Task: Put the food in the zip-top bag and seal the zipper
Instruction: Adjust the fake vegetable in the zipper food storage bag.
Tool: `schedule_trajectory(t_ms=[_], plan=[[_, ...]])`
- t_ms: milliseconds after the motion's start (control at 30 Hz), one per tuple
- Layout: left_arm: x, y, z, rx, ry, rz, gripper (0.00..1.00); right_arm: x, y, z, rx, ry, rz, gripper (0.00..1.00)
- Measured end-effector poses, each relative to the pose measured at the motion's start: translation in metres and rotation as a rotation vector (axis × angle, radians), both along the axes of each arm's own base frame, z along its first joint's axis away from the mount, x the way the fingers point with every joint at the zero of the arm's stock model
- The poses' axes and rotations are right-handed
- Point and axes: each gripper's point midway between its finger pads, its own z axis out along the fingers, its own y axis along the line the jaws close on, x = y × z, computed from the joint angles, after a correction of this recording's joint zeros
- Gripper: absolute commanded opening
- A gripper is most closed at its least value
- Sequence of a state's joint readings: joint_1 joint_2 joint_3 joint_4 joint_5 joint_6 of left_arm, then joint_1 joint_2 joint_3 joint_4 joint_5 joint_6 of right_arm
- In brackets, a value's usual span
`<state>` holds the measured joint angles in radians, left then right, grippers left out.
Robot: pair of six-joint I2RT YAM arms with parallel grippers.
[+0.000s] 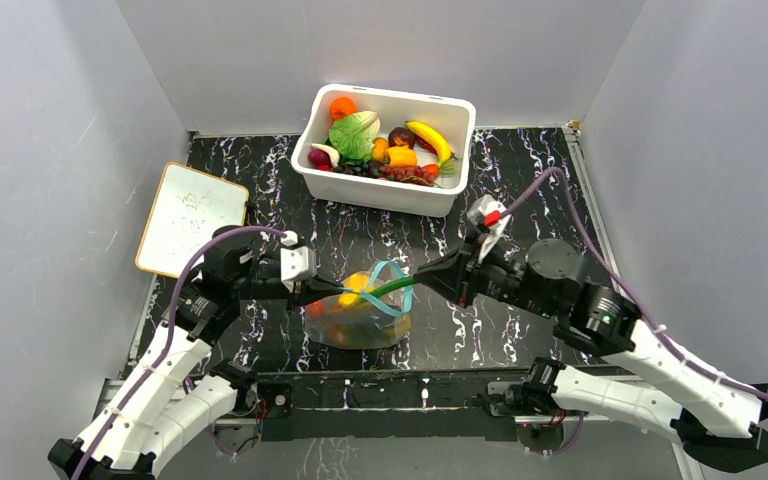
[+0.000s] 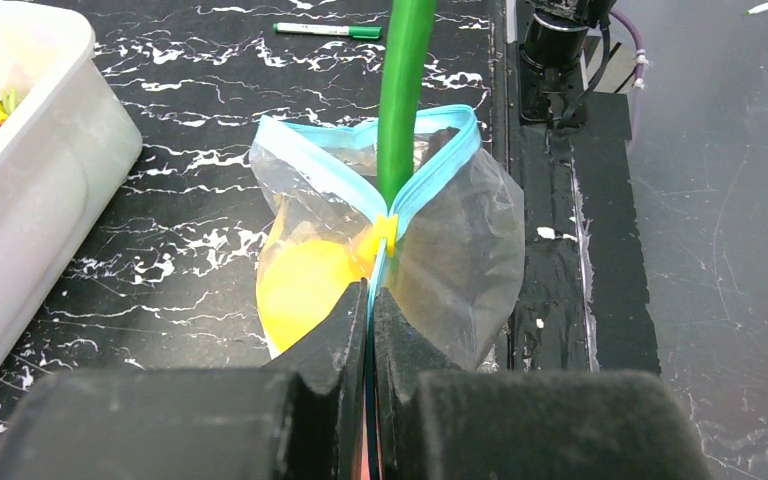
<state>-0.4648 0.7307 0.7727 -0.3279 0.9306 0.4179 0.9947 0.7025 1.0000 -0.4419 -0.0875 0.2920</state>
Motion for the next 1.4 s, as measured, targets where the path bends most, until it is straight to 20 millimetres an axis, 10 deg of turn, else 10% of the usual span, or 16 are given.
schedule_trajectory(t_ms=[867,1267,1400], plan=[[-0.006,-0.002,0.002,-0.064,-0.015,-0.01,0.0,0.028,0.083,-0.111,-0.077,0.113,0.111,0.0],[-0.005,-0.002,0.003,-0.07,-0.025,-0.007,0.0,0.037,0.069,-0.121,-0.115,0.136,0.017,0.23],[-0.005,-0.002,0.003,-0.07,-0.026,-0.008,0.0,0.038,0.056,-0.097,-0.116,0.124,-0.026,0.26]])
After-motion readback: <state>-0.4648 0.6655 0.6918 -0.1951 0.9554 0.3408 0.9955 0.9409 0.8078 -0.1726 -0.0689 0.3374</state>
